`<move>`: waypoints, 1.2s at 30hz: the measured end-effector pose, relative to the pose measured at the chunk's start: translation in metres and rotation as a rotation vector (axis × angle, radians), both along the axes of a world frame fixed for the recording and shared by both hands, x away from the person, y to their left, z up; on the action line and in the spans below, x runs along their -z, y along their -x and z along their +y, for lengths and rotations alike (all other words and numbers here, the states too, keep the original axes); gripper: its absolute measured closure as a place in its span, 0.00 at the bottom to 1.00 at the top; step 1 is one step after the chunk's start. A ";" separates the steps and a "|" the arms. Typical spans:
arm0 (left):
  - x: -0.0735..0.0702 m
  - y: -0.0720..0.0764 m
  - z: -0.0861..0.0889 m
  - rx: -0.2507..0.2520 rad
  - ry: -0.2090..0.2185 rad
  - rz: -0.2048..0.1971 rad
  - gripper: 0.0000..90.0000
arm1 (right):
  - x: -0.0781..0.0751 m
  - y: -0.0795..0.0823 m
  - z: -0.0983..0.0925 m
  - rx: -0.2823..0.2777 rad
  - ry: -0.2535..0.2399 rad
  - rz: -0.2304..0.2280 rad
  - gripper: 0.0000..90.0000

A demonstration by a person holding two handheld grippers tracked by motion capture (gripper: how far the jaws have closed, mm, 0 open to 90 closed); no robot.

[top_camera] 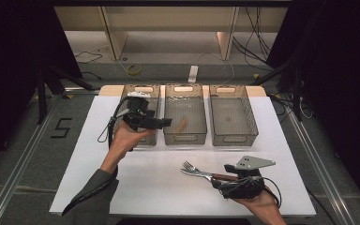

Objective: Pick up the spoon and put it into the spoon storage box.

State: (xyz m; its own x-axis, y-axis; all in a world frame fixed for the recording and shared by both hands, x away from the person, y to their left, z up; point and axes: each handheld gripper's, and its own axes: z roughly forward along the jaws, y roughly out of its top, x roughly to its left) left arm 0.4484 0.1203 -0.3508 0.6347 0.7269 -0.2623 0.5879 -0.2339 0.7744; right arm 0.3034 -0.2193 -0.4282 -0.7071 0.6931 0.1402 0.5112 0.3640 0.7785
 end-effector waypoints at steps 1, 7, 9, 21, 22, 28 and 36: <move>0.001 0.001 0.000 -0.004 -0.002 -0.002 0.18 | 0.000 0.000 0.000 -0.002 -0.001 0.000 0.29; 0.007 0.013 -0.001 0.025 -0.007 -0.020 0.18 | 0.001 0.000 0.001 -0.006 0.013 0.006 0.29; 0.009 0.019 0.003 0.026 0.006 -0.028 0.18 | 0.001 0.001 0.001 -0.007 0.015 0.004 0.29; 0.019 0.040 0.002 0.043 0.054 -0.082 0.17 | -0.001 -0.005 -0.001 -0.016 0.059 -0.004 0.29; 0.021 0.044 0.000 0.047 0.051 -0.080 0.17 | -0.002 -0.006 -0.002 -0.020 0.058 -0.006 0.29; 0.029 0.052 0.000 0.051 0.005 -0.082 0.17 | -0.004 -0.010 -0.004 -0.026 0.093 -0.006 0.29; 0.045 0.072 0.005 0.079 -0.007 -0.091 0.17 | -0.007 -0.031 -0.006 -0.057 0.173 0.018 0.29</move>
State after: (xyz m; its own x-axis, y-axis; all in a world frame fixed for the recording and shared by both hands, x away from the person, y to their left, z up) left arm 0.3765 0.1255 -0.3961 0.7111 0.6751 -0.1962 0.4949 -0.2825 0.8217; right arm 0.3340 -0.2251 -0.4213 -0.7442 0.6670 0.0355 0.4995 0.5203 0.6926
